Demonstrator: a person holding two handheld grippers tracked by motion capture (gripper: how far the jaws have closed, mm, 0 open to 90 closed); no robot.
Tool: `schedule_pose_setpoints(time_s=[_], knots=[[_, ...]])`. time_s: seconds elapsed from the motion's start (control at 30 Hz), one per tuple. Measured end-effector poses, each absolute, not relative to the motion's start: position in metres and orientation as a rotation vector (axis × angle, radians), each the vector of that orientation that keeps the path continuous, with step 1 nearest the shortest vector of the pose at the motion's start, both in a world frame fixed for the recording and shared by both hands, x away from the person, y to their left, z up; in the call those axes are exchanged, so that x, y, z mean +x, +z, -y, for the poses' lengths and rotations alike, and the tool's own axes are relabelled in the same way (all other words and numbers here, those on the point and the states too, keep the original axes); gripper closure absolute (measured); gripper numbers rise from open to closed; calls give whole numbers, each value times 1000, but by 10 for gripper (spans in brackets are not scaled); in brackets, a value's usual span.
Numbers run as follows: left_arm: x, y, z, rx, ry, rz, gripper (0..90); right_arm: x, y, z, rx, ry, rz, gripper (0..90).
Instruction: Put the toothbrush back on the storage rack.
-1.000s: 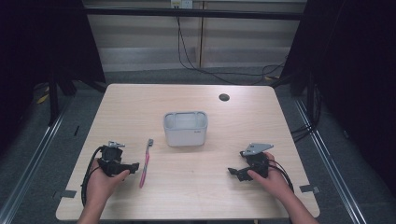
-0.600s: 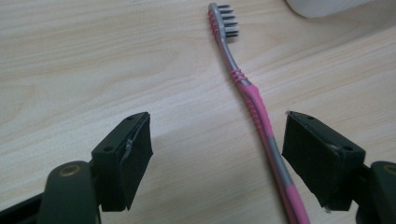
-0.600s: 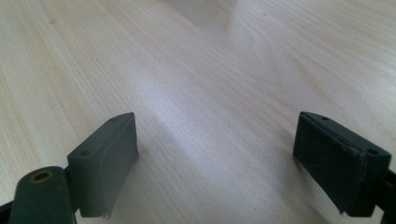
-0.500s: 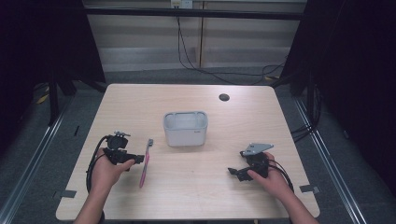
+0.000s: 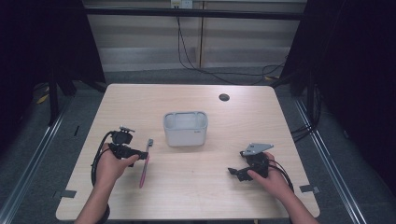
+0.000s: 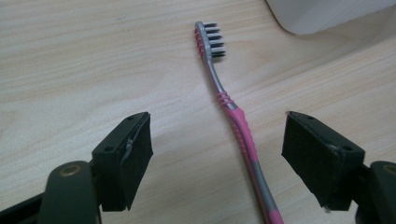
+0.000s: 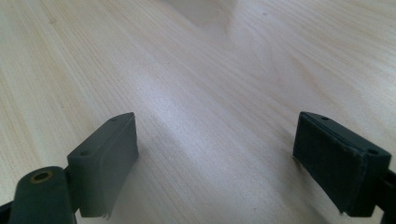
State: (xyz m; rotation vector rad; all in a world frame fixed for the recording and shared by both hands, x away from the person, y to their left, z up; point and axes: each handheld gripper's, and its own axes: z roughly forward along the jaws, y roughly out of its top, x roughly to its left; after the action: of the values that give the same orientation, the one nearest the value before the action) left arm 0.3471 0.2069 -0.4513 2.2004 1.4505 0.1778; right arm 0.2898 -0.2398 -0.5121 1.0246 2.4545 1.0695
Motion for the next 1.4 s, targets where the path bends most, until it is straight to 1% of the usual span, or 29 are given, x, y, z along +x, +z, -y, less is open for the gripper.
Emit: schedule_pose_setpoints(time_s=[0.2, 0.73, 1.07, 1.1, 1.13, 1.4], knots=[[351, -448, -205, 2194, 162, -1461, 249, 290, -512, 240, 1025, 1070, -2455, 132], [359, -457, -191, 2216, 91, -1488, 330, 290, -512, 240, 1024, 1070, -2455, 132], [363, -463, -185, 2215, 64, -1527, 403, 290, -512, 240, 1024, 1070, -2455, 132], [363, -463, -185, 2215, 64, -1527, 427, 290, -512, 240, 1024, 1070, -2455, 132], [363, -464, -185, 2213, 68, -1528, 427, 290, -512, 240, 1025, 1070, -2455, 132], [365, -465, -181, 2209, 53, -1546, 518, 290, -512, 240, 1026, 1071, -2455, 133]])
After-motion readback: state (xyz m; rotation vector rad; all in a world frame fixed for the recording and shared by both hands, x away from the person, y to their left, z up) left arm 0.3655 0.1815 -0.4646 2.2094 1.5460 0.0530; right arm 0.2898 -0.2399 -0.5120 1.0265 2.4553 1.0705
